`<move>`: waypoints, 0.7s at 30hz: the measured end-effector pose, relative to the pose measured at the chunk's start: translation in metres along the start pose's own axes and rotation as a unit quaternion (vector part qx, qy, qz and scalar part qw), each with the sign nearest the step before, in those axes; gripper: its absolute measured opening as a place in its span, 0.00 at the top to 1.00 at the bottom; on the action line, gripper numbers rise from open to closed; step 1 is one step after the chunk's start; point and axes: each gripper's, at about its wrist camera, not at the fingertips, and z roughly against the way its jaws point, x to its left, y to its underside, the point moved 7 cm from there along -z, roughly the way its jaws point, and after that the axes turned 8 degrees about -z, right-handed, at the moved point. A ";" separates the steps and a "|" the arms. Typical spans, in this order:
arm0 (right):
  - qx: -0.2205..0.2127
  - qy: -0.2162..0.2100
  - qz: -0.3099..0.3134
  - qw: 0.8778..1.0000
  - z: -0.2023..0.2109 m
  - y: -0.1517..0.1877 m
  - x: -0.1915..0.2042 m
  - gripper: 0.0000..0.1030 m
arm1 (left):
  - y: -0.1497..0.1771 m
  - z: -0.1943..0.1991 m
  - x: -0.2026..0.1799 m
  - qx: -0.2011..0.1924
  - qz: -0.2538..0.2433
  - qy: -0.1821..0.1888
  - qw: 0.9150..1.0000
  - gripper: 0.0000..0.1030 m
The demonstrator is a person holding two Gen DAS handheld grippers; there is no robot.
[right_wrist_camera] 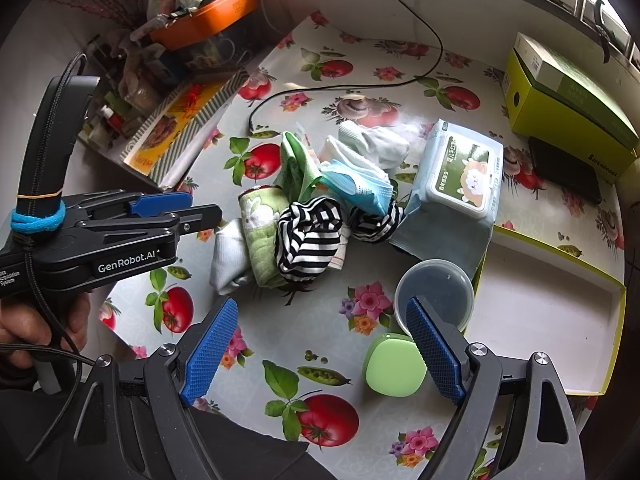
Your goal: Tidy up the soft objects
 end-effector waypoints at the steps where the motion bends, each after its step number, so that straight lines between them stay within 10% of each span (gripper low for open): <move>1: 0.000 0.001 0.000 1.000 0.000 0.000 0.000 0.15 | 0.000 0.000 0.000 0.000 0.001 0.000 1.000 0.59; 21: 0.003 0.000 0.000 1.000 -0.004 -0.003 0.002 0.19 | 0.003 -0.008 0.006 0.008 0.010 0.001 1.000 0.59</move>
